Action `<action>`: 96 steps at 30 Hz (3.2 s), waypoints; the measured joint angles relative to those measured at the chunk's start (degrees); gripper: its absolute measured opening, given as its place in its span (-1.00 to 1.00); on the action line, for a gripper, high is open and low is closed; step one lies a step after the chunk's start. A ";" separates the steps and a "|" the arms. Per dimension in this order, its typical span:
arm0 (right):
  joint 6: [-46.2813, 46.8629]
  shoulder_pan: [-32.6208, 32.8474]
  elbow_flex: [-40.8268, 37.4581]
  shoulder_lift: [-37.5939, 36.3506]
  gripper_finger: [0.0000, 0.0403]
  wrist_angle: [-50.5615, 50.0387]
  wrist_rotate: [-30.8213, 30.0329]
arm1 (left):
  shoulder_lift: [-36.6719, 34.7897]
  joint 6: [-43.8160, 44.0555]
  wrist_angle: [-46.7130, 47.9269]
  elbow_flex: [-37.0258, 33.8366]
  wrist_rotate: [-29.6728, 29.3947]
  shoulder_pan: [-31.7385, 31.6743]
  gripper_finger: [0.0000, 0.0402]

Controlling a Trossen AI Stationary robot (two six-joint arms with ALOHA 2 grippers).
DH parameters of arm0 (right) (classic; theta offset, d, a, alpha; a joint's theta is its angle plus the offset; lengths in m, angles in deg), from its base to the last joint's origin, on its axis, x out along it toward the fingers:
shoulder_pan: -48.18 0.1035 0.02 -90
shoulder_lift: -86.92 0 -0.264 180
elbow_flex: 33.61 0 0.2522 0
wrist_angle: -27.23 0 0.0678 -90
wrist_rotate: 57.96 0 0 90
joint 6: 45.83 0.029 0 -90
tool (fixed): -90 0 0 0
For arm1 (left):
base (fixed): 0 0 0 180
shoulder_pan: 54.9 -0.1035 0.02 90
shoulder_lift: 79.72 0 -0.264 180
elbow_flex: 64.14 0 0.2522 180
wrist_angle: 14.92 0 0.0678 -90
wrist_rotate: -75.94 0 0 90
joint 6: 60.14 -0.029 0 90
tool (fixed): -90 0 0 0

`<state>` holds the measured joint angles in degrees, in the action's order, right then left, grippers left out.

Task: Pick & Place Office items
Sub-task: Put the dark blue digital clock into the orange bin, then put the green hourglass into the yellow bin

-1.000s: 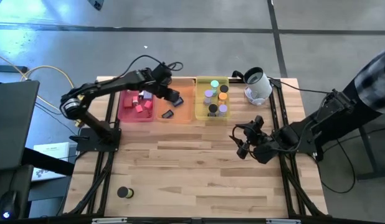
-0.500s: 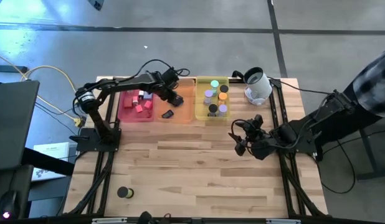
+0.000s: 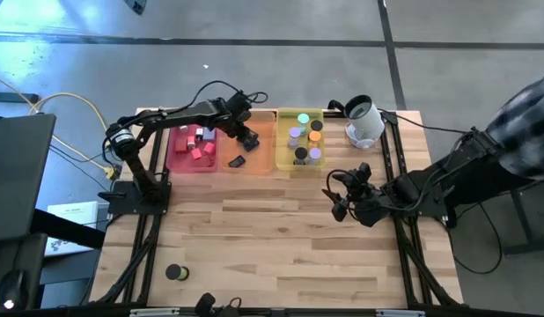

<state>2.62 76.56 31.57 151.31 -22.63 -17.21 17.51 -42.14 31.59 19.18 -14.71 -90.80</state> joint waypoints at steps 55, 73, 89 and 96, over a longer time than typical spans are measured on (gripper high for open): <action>1.94 5.71 -0.04 0.27 0.26 -2.24 11.35 | -19.32 24.39 -19.42 -0.04 24.42 22.31 0.30; 2.91 11.45 -0.04 0.33 0.26 -3.23 11.25 | -17.85 32.88 -33.53 3.97 21.07 41.75 0.74; 2.73 11.43 -0.04 7.53 0.26 -1.07 13.36 | -12.79 47.43 24.73 28.37 -22.63 74.16 0.74; 2.56 11.39 -0.04 11.45 0.26 2.82 16.33 | -6.84 76.71 49.64 28.28 -15.29 81.10 0.74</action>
<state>5.18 87.95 31.53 162.77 -19.82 -0.89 10.67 34.57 81.23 47.46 -30.00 -9.70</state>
